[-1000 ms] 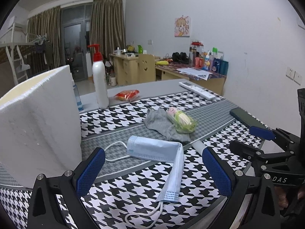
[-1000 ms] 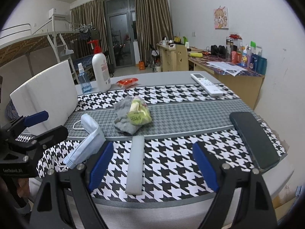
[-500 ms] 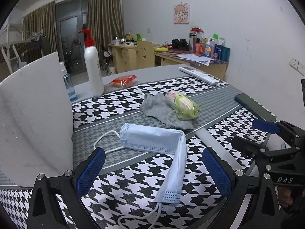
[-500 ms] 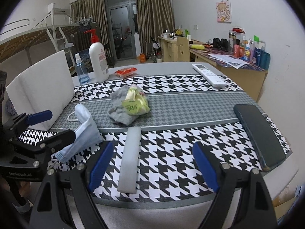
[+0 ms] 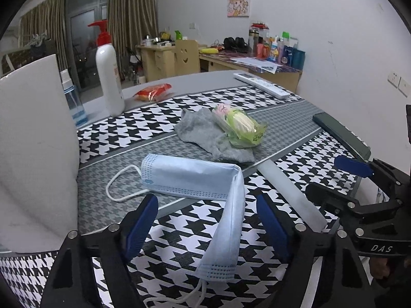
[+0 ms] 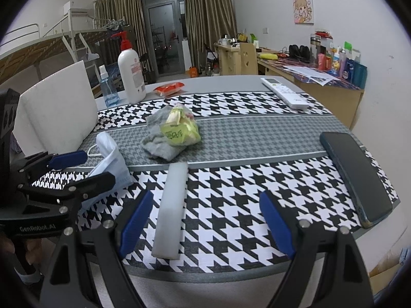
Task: Organize soft objects
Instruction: 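Lower the left tool onto the blue mask while the right tool reaches the white foam strip, then close the left tool on the mask while the right tool grasps the foam strip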
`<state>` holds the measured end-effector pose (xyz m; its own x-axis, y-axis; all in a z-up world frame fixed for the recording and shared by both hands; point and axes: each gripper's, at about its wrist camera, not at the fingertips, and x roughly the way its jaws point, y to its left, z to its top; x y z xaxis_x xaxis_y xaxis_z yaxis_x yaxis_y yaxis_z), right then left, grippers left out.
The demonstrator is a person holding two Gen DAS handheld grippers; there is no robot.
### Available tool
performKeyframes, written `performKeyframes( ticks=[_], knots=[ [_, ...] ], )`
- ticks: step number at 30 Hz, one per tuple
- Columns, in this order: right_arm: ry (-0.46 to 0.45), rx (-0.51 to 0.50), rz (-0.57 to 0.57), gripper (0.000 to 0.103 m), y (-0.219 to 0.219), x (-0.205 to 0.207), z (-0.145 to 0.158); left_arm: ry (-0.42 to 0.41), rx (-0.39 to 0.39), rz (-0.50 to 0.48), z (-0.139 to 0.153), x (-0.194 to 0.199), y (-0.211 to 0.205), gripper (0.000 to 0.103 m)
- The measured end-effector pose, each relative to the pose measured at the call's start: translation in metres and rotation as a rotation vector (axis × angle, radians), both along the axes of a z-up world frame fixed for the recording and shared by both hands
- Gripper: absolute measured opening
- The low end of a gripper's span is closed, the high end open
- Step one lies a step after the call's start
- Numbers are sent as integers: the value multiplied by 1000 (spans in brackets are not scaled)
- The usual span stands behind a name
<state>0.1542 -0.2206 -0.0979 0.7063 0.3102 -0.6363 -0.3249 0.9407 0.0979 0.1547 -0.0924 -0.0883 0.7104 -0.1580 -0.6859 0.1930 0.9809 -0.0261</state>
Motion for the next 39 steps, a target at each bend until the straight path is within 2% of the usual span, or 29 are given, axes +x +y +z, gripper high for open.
performKeyframes(
  ticks=[4, 6, 7, 9, 10, 15, 24, 27, 30, 36, 39],
  knots=[
    [12, -5, 8, 88, 2, 1, -1, 30, 17, 6, -4, 5, -3, 61],
    [14, -5, 10, 88, 3, 0, -2, 45, 22, 7, -5, 7, -3, 41],
    [17, -5, 12, 88, 3, 0, -2, 55, 26, 4, -7, 9, -4, 37],
    [20, -5, 16, 88, 5, 0, -2, 72, 32, -1, -10, 10, -5, 19],
    [20, -5, 19, 88, 6, 0, -2, 75, 37, -3, -10, 10, -6, 17],
    [23, -15, 28, 88, 12, -1, -2, 25, 20, -8, -1, 2, -2, 16],
    [22, -48, 30, 88, 22, -3, -2, 4, 5, -12, 4, -6, 6, 15],
    [25, -62, 25, 88, 25, -3, -1, 7, 6, -17, 3, -8, 8, 9],
    [21, -70, 24, 87, 27, -5, 0, -6, 0, -20, 6, -10, 9, 8],
    [45, -93, 17, 67, 33, -2, -2, -50, -10, -25, 16, -19, 13, 8],
    [65, -100, 15, 62, 34, 0, -5, -59, -16, -20, 18, -21, 17, 8]
  ],
)
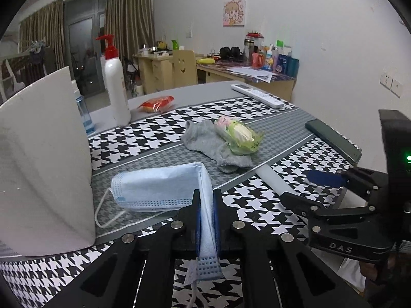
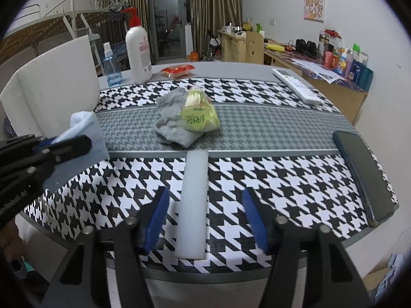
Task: Organize soft objects
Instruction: 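Close the left tool on the mask while the right tool grasps the foam strip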
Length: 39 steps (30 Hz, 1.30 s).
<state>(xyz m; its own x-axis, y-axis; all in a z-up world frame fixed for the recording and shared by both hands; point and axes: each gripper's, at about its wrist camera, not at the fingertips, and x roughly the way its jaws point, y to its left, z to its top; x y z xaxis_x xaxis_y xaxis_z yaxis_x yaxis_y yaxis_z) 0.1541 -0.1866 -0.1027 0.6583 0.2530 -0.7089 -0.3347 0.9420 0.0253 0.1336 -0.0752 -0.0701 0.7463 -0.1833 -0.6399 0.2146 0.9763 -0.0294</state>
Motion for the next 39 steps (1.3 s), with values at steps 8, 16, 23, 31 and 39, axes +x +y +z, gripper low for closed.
performKeyframes(
  ticks=[8, 16, 23, 31, 39],
  knots=[
    [33, -38, 9, 46, 11, 2, -6, -1, -16, 13, 0, -3, 8, 8],
    [39, -65, 13, 21, 18, -1, -5, -12, -21, 10, 2, -6, 12, 8],
    [11, -22, -10, 16, 10, -1, 9, -34, -15, 19, 8, -12, 17, 8],
    [-41, -12, -1, 16, 13, -9, 25, -60, -10, 24, 17, -18, 22, 8],
    [-78, 7, -3, 16, 10, -13, 39, -95, -4, 26, 28, -24, 22, 8]
  ],
)
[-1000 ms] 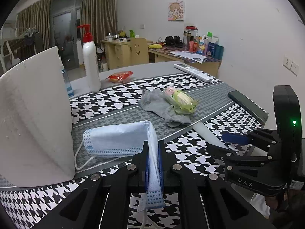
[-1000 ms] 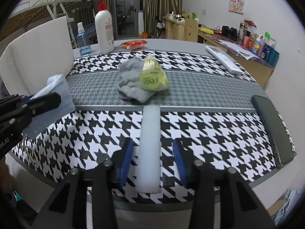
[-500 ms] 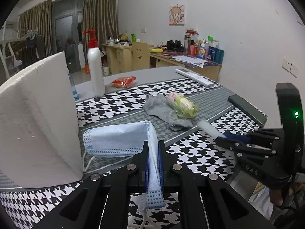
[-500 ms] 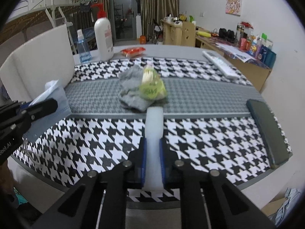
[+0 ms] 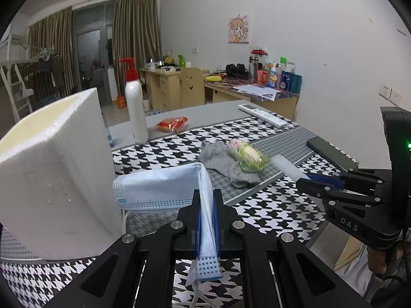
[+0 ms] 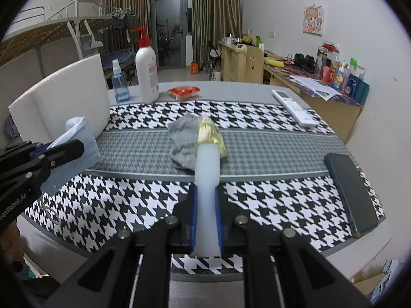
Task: Organize soft objects
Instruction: 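Close the left tool on the mask while the right tool grasps the foam strip, then carry the mask and foam strip in both tools over the white foam box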
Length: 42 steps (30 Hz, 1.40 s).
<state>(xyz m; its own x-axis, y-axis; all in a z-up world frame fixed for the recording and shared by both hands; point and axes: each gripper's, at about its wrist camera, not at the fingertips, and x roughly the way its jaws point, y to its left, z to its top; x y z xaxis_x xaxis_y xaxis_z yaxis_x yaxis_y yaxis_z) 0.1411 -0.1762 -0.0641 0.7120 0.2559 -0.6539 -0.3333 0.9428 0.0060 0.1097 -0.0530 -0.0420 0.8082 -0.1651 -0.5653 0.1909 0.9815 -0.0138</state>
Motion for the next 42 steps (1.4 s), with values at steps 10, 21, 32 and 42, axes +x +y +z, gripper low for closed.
performKeyframes(
  ticks=[10, 21, 32, 42],
  knots=[
    [-61, 39, 16, 16, -1, -1, 21, -40, 16, 5, 15, -5, -3, 8],
    [-110, 65, 37, 16, 2, 1, 39, -93, 34, 8, 39, -7, 1, 8],
    [-190, 93, 77, 16, 10, -4, 66, -154, 26, 27, 66, -7, 10, 8],
    [-233, 123, 89, 16, 13, -4, 82, -185, 31, 31, 78, -6, 14, 8]
  ],
)
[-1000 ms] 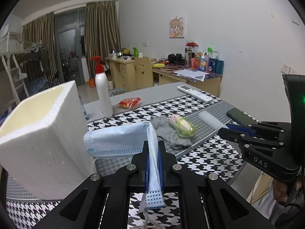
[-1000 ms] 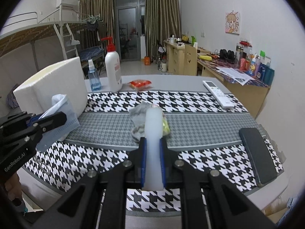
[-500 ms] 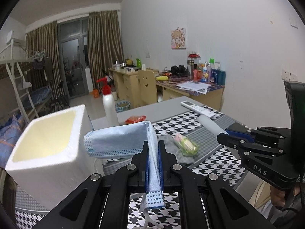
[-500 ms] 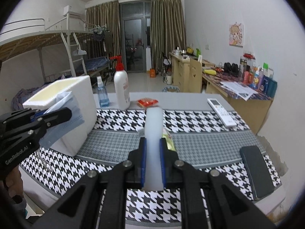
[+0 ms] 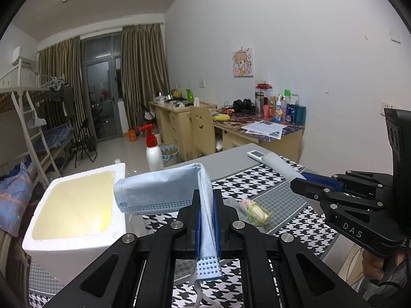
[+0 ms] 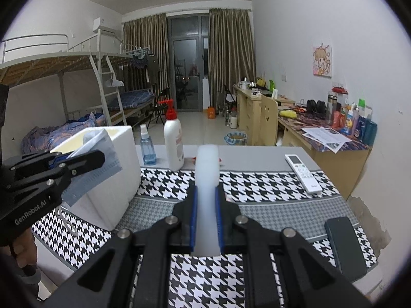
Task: Organize soft objects
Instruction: 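Carry the mask and foam strip in both tools over the white foam box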
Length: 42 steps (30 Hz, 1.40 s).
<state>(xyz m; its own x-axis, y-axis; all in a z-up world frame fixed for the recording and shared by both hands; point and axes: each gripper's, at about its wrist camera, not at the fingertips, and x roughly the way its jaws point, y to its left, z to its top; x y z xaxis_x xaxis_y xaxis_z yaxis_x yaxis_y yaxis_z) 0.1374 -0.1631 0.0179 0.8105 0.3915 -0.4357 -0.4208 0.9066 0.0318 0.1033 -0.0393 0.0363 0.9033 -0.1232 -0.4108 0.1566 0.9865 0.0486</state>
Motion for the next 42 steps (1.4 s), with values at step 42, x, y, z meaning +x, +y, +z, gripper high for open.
performKeyframes(
  ticks=[42],
  knots=[
    [-56, 34, 207, 16, 80, 22, 40, -122, 5, 237, 48, 17, 75, 8]
  ],
)
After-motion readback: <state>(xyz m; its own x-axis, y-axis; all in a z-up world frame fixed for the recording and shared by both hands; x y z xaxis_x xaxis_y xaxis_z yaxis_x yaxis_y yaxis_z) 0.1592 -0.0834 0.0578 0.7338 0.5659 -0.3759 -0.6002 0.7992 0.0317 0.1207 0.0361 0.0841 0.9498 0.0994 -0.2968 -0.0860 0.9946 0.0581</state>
